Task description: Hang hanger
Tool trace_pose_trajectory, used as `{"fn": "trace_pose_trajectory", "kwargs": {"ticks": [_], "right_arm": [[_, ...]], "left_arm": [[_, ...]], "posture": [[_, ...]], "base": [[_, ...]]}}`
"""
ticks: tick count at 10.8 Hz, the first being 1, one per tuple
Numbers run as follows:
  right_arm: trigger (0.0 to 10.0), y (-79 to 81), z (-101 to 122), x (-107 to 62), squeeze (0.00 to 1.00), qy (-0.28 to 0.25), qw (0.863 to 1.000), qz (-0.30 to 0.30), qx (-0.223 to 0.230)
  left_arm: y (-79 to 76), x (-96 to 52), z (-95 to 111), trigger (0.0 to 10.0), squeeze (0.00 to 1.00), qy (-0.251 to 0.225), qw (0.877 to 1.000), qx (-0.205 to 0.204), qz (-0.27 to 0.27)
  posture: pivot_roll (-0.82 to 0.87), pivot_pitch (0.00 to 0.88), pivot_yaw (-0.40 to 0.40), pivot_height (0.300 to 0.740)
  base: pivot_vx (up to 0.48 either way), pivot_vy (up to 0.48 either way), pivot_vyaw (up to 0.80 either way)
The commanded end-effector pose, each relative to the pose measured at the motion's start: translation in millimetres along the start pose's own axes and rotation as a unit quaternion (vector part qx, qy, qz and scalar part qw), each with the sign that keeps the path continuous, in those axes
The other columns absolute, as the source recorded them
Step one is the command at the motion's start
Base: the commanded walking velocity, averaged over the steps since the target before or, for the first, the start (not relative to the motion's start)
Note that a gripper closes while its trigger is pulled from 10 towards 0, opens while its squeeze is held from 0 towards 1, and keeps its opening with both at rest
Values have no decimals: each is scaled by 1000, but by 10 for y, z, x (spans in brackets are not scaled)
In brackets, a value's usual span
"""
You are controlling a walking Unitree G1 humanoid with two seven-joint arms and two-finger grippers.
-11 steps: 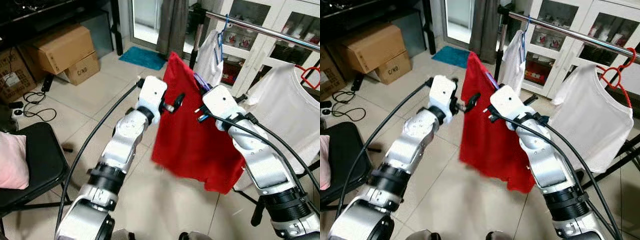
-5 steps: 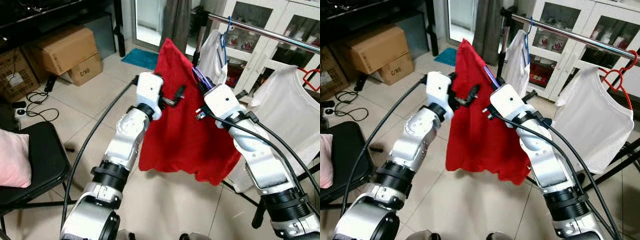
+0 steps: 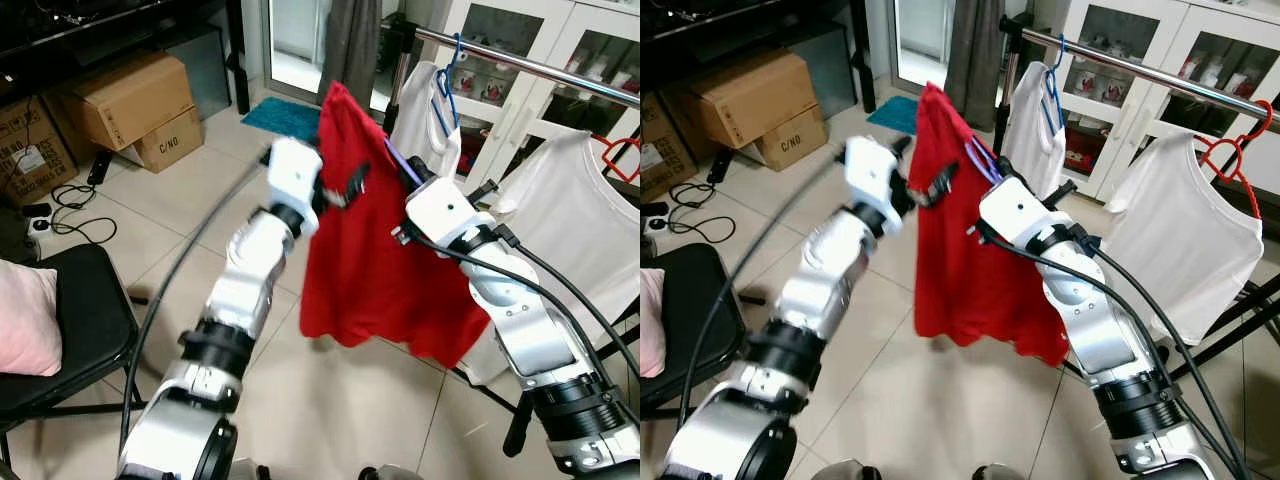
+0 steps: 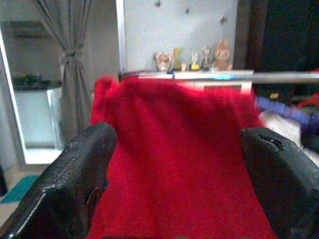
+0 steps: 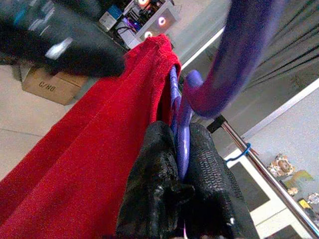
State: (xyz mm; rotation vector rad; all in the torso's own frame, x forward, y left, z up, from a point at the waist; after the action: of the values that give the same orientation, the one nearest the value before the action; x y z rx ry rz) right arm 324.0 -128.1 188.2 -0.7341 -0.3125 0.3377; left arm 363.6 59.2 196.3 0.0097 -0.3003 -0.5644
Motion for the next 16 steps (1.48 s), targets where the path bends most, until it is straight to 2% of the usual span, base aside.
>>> {"fn": "trace_pose_trajectory", "kwargs": {"ticks": [1,3,4,6,9,12,16], "right_arm": [[0,-37,50,13,0,-17,1000,-9,-18],[0,-43,41,12,0,-14,1000,-10,-22],[0,-40,30,14,0,-14,1000,-10,-22],[0,-30,74,21,0,-25,999,-10,-21],[0,-31,69,21,0,-26,999,-11,-20],[0,-25,86,16,0,-30,999,-9,-21],[0,-21,100,19,0,-34,999,-8,-22]], "left_arm": [[-102,36,66,10000,0,-18,999,-20,-37],[-198,24,44,10000,0,-16,997,-30,-72],[-180,26,22,10000,0,-10,998,-24,-63],[8,63,20,10000,0,-2,1000,-2,-14],[97,80,-29,10000,0,25,1000,1,7],[-57,125,-20,10000,0,16,999,-7,-51],[-74,169,-6,10000,0,15,998,-1,-60]], "posture": [[-90,0,-39,740],[-90,0,-37,740],[-90,0,-37,740],[-88,0,-41,740],[-89,0,-38,740],[-92,0,-38,740],[-94,0,-38,740]], "base": [[0,0,0],[0,0,0],[0,0,0],[0,0,0],[0,0,0],[0,0,0],[0,0,0]]}}
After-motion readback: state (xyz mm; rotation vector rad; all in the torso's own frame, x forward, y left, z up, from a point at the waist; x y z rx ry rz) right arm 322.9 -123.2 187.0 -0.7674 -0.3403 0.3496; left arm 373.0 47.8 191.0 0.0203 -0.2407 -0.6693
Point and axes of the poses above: a point about 5 cm out from each wrist's last joint towards the gripper, its own x axis pointing out of the wrist towards the gripper, its own z axis along the axis of the wrist's last joint, y = z × x, the point moved 1 cm from there along x, pointing out of the wrist towards the gripper
